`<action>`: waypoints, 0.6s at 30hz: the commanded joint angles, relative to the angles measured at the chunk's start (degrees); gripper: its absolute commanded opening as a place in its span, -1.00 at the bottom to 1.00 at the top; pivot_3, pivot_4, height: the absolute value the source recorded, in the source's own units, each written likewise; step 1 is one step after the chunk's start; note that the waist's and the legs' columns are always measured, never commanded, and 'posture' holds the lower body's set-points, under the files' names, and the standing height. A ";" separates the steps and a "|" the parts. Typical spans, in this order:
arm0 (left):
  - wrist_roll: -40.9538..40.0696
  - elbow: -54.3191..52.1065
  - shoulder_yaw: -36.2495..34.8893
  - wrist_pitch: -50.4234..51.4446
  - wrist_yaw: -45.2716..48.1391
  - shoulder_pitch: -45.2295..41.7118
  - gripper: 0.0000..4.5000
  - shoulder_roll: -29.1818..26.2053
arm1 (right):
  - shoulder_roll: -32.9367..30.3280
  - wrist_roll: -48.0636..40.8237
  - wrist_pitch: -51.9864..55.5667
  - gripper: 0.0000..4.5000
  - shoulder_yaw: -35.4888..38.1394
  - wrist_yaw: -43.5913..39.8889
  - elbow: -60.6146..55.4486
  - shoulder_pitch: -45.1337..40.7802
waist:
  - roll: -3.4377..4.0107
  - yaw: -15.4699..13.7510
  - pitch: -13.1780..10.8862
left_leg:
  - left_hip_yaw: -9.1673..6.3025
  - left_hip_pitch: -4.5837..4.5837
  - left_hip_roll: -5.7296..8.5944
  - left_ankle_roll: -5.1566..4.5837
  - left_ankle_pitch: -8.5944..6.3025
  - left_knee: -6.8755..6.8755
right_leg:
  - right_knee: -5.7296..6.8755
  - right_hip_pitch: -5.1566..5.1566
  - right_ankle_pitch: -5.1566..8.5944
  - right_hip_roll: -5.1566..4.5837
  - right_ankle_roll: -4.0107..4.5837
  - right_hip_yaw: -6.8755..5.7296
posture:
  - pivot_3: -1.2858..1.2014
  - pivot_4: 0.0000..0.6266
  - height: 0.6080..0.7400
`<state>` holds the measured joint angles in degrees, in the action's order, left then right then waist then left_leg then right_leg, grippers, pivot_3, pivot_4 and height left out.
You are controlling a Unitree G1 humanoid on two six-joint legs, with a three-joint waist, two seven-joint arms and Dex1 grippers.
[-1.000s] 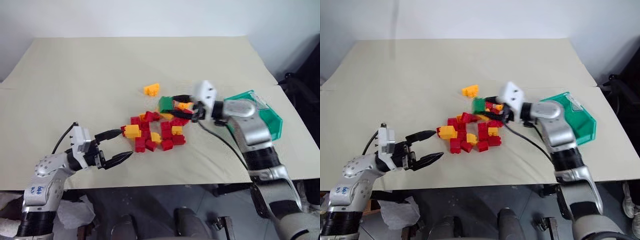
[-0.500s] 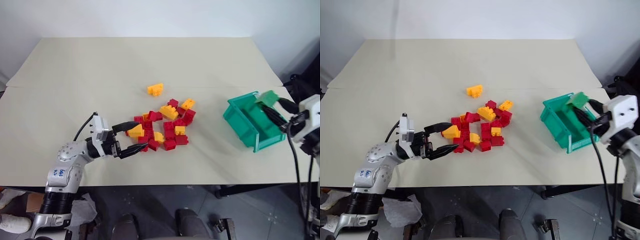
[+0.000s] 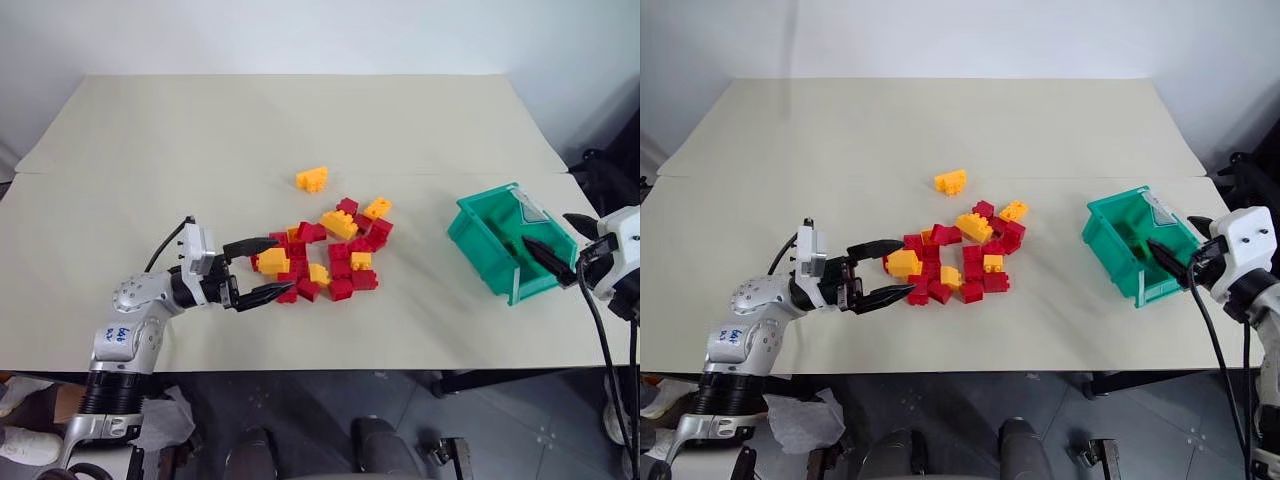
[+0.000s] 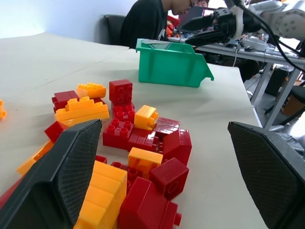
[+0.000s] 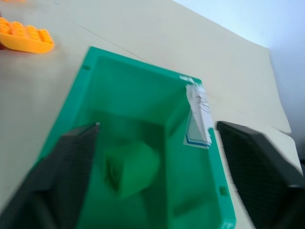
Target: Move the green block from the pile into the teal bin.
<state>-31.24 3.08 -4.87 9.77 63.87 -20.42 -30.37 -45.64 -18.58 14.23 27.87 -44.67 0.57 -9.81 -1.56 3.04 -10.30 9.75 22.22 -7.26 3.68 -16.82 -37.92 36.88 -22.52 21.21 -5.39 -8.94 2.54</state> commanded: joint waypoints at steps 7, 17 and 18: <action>2.92 1.33 -5.85 -4.88 -0.07 4.90 1.00 -5.48 | 1.49 -16.00 -4.28 1.00 2.82 -12.09 -14.98 2.60 | 0.06 0.13 -0.04 | -0.01 -0.01 -0.03 0.00 0.00 0.04 | 0.01 -0.01 0.00 0.02 0.00 0.00 | 0.03 -0.52 1.00; 5.16 -0.25 -11.39 -8.91 -3.77 12.60 1.00 -8.29 | 3.00 -14.56 -9.00 1.00 -9.68 -24.32 -19.02 13.71 | -0.07 -1.31 -0.02 | -0.03 0.01 -0.01 -0.13 -0.13 -0.10 | -0.05 0.06 0.00 -0.02 0.00 -0.04 | 0.03 -0.52 1.00; 4.90 -0.88 -11.80 -8.84 -4.00 13.45 1.00 -8.30 | 3.36 -14.35 -9.37 1.00 -10.16 -24.29 -18.40 13.82 | -0.07 -1.28 -0.02 | -0.03 0.01 -0.02 -0.13 -0.13 -0.10 | -0.05 0.06 0.00 -0.01 0.01 -0.04 | 0.03 -0.52 1.00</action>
<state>-26.22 4.65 -14.92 1.88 60.35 -7.79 -37.89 -42.66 -32.98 6.36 17.76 -68.54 -17.86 3.58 -1.63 1.76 -10.32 9.72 22.21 -7.29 3.55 -16.96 -38.02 36.85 -22.45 21.21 -5.40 -8.94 2.50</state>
